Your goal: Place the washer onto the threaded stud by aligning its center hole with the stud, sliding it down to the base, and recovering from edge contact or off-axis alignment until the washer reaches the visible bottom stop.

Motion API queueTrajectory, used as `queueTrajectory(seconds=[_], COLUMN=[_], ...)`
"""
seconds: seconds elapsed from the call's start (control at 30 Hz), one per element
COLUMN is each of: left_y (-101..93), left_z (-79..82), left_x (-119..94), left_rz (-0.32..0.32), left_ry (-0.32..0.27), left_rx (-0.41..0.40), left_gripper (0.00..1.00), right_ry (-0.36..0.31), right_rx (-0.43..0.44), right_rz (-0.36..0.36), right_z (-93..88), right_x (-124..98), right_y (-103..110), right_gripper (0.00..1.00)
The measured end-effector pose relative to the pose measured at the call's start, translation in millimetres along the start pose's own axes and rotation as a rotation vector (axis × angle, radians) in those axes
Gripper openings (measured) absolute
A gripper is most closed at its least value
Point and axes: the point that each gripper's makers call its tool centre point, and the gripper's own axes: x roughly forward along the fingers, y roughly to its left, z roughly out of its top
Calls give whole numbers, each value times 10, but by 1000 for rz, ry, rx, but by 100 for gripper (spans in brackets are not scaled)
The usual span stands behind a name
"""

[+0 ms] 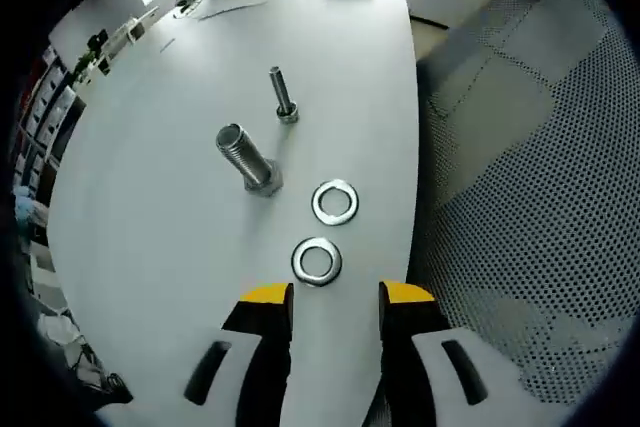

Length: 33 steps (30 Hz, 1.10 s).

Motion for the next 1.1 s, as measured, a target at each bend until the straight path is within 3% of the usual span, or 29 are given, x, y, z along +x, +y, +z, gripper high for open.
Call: queueTrajectory(seconds=[0.3, 0.33, 0.47, 0.67, 1.1], left_y=[70, 36, 62, 54, 56], left_z=[-65, -29, -48, -38, -53], left_x=[141, 153, 149, 158, 135], left_rz=[25, -2, -26, -26, -32], left_ry=[109, 96, 127, 191, 204], left_rx=[89, 94, 52, 62, 65], left_gripper=[32, 32, 33, 33, 34], right_ry=[3, 4, 9, 12, 14], right_rx=[1, 1, 0, 4, 8], right_rz=[6, 7, 11, 12, 11], right_z=[-1, -2, -5, -8, -14], right_x=[8, 9, 14, 19, 18], right_y=[5, 7, 12, 10, 12], right_gripper=[16, 16, 16, 16, 16])
